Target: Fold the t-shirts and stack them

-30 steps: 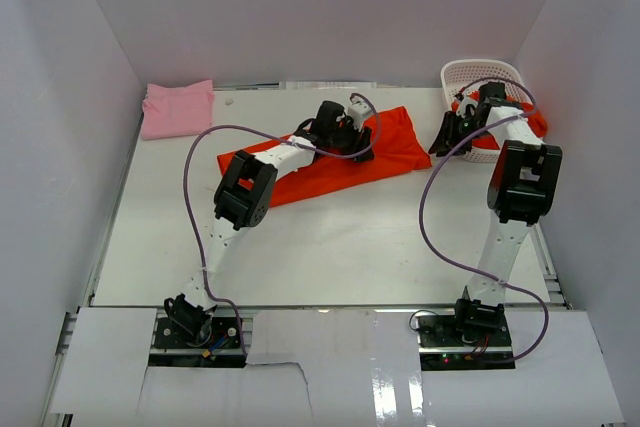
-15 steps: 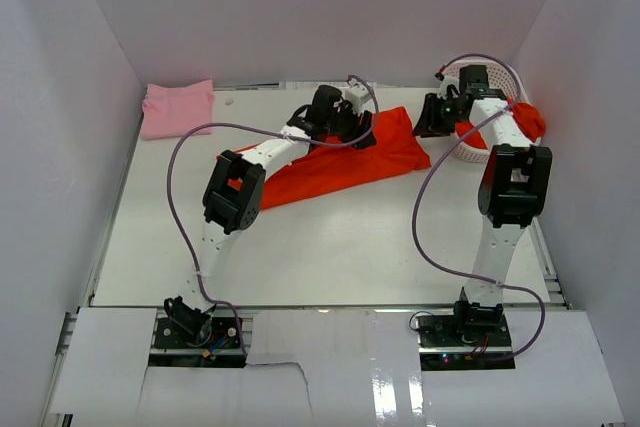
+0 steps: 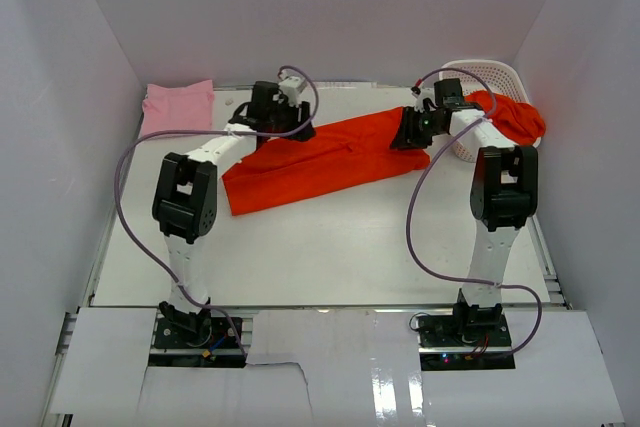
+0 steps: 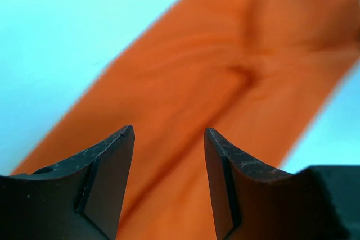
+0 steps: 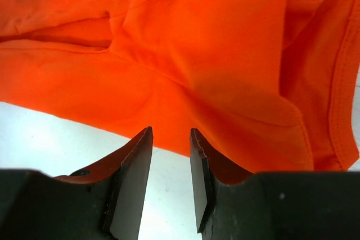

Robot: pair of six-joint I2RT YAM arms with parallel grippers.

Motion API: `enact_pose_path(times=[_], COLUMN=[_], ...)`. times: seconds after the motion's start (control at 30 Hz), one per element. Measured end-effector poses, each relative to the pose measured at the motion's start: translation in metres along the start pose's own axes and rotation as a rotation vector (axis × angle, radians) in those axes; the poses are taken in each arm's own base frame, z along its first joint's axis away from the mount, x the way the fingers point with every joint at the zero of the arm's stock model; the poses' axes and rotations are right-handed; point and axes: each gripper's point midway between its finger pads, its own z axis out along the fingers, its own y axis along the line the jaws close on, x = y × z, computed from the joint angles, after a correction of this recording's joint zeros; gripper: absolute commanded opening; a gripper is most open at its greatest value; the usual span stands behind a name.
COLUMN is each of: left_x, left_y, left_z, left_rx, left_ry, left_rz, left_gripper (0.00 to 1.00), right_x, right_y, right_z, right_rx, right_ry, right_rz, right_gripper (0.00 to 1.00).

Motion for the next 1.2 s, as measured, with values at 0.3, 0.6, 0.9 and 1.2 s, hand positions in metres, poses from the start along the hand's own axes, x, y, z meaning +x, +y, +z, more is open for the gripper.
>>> enact_pose_path(times=[0.3, 0.6, 0.9, 1.2], left_x=[0.056, 0.077, 0.086, 0.11], left_y=[0.14, 0.135, 0.14, 0.128], left_z=[-0.018, 0.001, -0.009, -0.041], left_rx=[-0.292, -0.293, -0.349, -0.433], left_ry=[0.098, 0.148, 0.137, 0.18], left_rz=[-0.145, -0.134, -0.153, -0.207], left_gripper=[0.61, 0.61, 0.61, 0.6], right_x=[0.011, 0.022, 0.01, -0.019], right_y=[-0.015, -0.027, -0.036, -0.045], right_z=[0.02, 0.034, 0.048, 0.06], right_rx=[0.01, 0.033, 0.044, 0.053], right_ry=[0.037, 0.071, 0.064, 0.032], right_rz=[0.042, 0.058, 0.06, 0.046], right_gripper=[0.39, 0.39, 0.39, 0.4])
